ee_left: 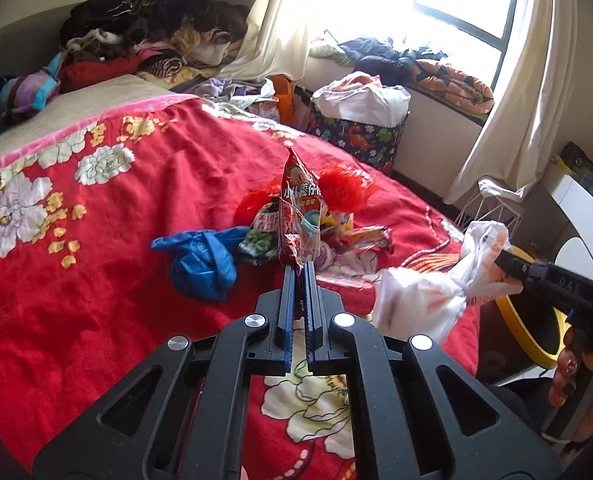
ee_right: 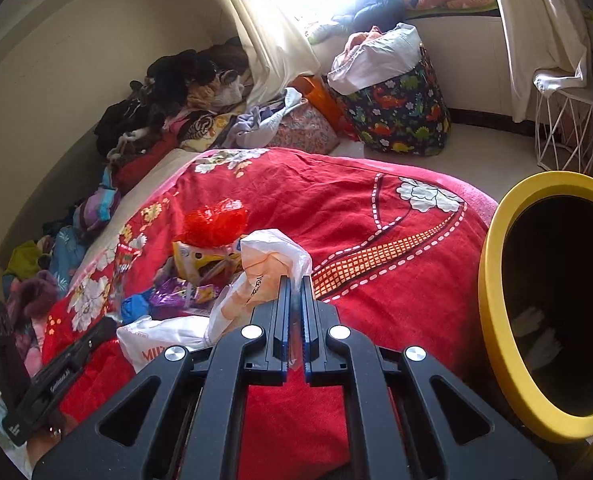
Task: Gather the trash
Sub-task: 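Grasp the white plastic bag with the right tool while the left tool grasps a snack wrapper, then carry the bag and wrapper over the yellow bin and open both tools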
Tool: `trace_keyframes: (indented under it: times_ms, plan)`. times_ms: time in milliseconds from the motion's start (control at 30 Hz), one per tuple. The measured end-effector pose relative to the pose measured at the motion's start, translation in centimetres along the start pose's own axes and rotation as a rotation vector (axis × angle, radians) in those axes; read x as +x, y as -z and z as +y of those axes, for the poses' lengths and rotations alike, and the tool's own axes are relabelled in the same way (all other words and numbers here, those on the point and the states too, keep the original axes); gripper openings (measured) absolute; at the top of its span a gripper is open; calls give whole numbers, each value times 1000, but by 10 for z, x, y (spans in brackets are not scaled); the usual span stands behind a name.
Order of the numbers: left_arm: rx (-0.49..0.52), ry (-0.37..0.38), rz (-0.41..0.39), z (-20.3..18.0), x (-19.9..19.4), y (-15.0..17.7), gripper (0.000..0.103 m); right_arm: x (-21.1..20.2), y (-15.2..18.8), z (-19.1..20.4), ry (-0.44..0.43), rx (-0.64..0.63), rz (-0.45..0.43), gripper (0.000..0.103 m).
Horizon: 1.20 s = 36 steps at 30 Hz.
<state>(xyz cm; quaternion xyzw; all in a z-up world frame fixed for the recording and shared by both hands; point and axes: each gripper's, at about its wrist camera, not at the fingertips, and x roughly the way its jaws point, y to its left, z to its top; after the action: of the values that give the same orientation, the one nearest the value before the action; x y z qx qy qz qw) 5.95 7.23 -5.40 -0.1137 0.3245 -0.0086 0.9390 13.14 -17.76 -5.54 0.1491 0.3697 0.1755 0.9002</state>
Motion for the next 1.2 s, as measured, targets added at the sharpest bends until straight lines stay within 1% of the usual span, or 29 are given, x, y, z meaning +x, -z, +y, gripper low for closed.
trace_keyframes:
  times_ms: [300,500,867,1200]
  plan:
    - [38,41,-28,-20,-11,-7,2,-23,-5,1,0,-7,-42,5]
    - [64,69,-35,-35,-14,-8,2,-39,-9,-5,25,-10,-83,5]
    - [105,118,-43,-64,-17,-10,1,-62,-15,-30,76,26,-147,5]
    - [158,171,-36,-98,-15,-7,2,-81,-18,-57,129,72,-197,5]
